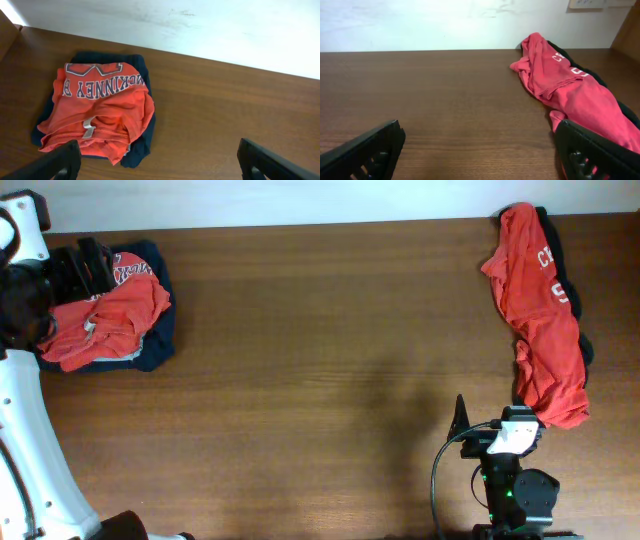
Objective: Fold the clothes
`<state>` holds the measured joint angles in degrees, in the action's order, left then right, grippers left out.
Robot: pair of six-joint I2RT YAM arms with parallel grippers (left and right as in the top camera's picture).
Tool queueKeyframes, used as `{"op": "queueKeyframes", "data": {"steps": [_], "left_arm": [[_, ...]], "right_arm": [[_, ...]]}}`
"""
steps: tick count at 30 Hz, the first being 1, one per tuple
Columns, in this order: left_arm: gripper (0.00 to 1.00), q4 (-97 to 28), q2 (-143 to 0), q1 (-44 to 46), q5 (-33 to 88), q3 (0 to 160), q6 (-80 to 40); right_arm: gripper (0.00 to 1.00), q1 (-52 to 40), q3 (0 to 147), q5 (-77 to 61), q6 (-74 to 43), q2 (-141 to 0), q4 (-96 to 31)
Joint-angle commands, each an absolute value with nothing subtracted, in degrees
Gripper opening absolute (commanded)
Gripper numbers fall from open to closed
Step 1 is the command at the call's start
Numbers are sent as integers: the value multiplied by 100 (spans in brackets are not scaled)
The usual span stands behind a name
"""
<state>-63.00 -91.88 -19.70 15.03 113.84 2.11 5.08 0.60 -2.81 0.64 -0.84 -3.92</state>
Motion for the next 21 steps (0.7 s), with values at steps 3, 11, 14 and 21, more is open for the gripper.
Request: {"op": "queueKeyframes", "data": {"steps": [3, 11, 14, 21], "left_arm": [[99, -6292, -9170, -1953, 1566, 11428, 215], [99, -6630, -9139, -1953, 1544, 11424, 215], [99, -6622, -9021, -1844, 1686, 11323, 215], [99, -4713, -8195, -749, 1697, 9885, 432]], "right_arm": [[98, 451, 32, -209, 108, -25, -432], [98, 451, 32, -209, 108, -25, -432], [98, 451, 32, -209, 108, -25, -434], [98, 451, 32, -209, 108, -25, -432]]}}
